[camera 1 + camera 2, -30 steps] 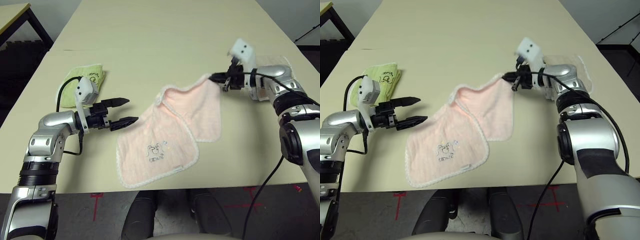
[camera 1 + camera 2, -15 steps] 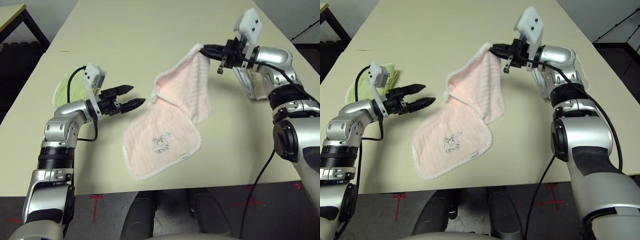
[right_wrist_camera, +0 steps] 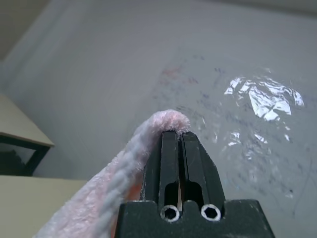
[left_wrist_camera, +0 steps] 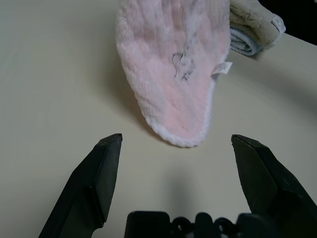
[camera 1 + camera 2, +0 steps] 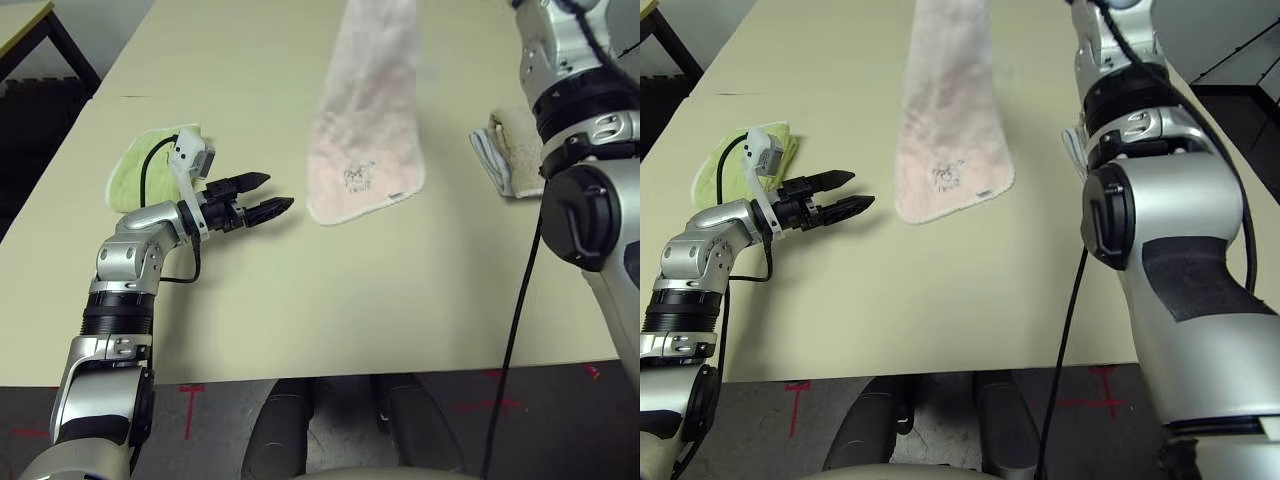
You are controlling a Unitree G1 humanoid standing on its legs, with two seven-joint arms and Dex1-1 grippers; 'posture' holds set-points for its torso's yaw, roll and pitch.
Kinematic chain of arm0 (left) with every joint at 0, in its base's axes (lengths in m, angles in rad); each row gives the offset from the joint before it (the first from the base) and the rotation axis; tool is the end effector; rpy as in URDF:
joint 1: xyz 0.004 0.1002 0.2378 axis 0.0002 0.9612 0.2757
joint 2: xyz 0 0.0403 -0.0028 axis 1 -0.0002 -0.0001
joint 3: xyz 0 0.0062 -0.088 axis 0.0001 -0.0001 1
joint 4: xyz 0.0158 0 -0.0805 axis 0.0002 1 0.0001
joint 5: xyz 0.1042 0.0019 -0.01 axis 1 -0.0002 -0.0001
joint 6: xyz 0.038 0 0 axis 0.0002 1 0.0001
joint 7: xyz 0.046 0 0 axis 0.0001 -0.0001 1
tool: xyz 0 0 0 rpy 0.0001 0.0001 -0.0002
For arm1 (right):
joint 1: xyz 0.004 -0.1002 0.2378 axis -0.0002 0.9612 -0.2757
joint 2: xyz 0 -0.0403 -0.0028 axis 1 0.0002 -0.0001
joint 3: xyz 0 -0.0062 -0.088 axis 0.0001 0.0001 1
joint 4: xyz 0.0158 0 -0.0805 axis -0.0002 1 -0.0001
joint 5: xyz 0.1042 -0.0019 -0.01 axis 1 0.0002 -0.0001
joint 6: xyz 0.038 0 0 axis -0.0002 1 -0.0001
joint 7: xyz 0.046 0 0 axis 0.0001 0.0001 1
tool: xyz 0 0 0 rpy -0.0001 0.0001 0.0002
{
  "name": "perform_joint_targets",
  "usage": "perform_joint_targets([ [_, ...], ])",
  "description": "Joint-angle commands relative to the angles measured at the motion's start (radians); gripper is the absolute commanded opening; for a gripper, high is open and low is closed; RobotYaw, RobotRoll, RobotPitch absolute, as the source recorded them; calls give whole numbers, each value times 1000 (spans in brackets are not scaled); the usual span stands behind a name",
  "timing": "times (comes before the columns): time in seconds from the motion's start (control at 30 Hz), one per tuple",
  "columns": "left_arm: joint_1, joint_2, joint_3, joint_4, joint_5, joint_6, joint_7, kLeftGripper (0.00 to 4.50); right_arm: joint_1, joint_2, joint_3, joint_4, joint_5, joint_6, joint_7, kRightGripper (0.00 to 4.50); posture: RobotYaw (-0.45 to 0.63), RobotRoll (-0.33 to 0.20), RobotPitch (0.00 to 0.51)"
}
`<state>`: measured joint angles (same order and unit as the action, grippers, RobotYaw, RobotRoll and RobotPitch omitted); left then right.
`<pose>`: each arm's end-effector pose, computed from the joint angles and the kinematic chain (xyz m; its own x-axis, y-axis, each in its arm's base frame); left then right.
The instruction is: Fold the towel and set it aside.
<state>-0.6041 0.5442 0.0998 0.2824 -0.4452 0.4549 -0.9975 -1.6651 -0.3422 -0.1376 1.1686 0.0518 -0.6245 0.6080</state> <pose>0.2959 0.2426 0.1756 0.6042 -0.7950 -0.0547 0.7935 0.6065 -0.0493 0.3318 -0.1426 0.3869 0.3634 0.6278 0.6883 -0.2238 0.7761 -0.5896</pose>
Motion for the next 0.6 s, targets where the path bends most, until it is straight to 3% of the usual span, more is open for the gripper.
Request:
perform_joint_targets([
  [0.03, -57, -43, 37, -36, -50, 45, 58, 4500, -33, 8, 22, 15, -28, 16, -33, 59, 28, 0, 154],
  [0.17, -236, -137, 50, -27, -28, 23, 226, 4500, -36, 45, 90, 22, -99, 80, -56, 59, 44, 0, 153],
  [0.33, -290, -218, 44, -126, -81, 110, 305, 4500, -75, 69, 95, 34, -119, 119, -148, 59, 46, 0, 152],
  [0.43, -277, -219, 28, -146, -77, 129, 304, 4500, -112, 80, 92, 47, -125, 119, -208, 59, 50, 0, 148],
  [0.6, -232, -162, -11, -149, -45, 175, 290, 4500, -72, 95, 125, 63, -140, 159, -161, 59, 59, 0, 150],
])
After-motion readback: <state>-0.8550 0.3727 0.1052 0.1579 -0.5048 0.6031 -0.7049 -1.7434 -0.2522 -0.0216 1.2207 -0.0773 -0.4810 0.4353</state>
